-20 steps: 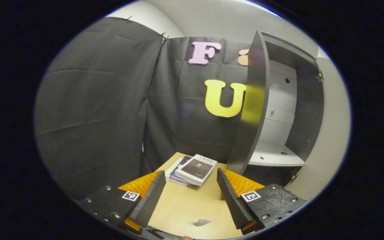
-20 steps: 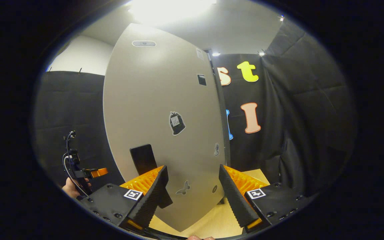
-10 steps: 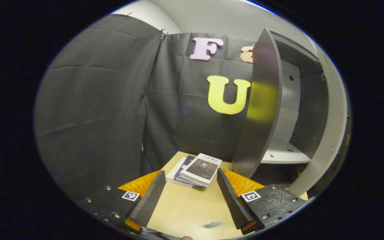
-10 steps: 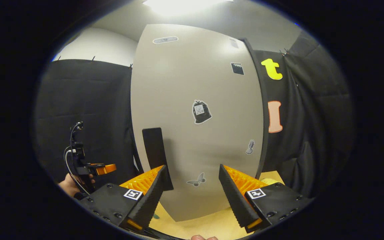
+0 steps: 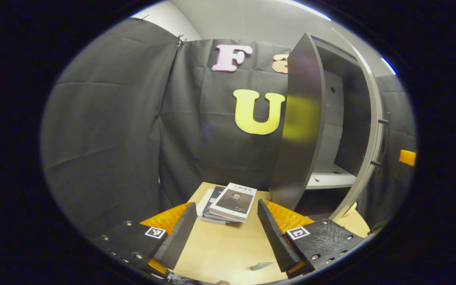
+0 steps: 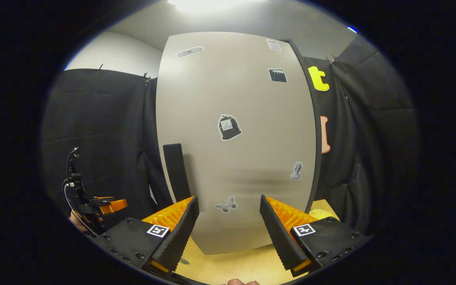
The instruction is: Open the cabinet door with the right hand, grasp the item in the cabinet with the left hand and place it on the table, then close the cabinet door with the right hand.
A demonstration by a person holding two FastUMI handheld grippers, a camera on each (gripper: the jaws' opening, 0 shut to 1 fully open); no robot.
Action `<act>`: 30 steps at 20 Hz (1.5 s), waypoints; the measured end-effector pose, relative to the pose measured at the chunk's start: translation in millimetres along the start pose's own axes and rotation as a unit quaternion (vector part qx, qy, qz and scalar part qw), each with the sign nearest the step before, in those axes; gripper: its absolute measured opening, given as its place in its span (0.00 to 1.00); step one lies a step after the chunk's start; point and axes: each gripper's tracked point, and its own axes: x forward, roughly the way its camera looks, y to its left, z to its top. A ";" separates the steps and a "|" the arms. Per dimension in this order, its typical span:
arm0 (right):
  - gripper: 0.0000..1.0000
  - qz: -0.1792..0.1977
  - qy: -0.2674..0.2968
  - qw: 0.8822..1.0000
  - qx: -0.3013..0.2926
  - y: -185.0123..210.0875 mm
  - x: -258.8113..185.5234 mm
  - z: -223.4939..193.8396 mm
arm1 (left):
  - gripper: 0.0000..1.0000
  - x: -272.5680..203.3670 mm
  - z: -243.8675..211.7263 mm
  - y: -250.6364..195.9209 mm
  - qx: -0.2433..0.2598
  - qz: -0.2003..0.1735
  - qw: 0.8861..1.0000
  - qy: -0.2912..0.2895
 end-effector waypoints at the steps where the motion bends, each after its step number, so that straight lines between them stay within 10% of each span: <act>1: 0.98 -0.004 -0.004 1.000 0.001 -7.9 3.9 0.0 | 0.92 0.9 4.5 -2.9 0.001 -0.007 1.000 -0.008; 19: 0.98 -0.036 -0.047 0.997 0.043 -137.8 -2.6 12.5 | 0.91 -10.2 56.1 -60.2 0.030 -0.028 0.993 -0.112; 30: 0.97 -0.113 -0.053 0.990 0.060 -143.6 -52.7 -4.7 | 0.91 -13.0 54.8 -57.0 0.053 -0.063 0.991 -0.105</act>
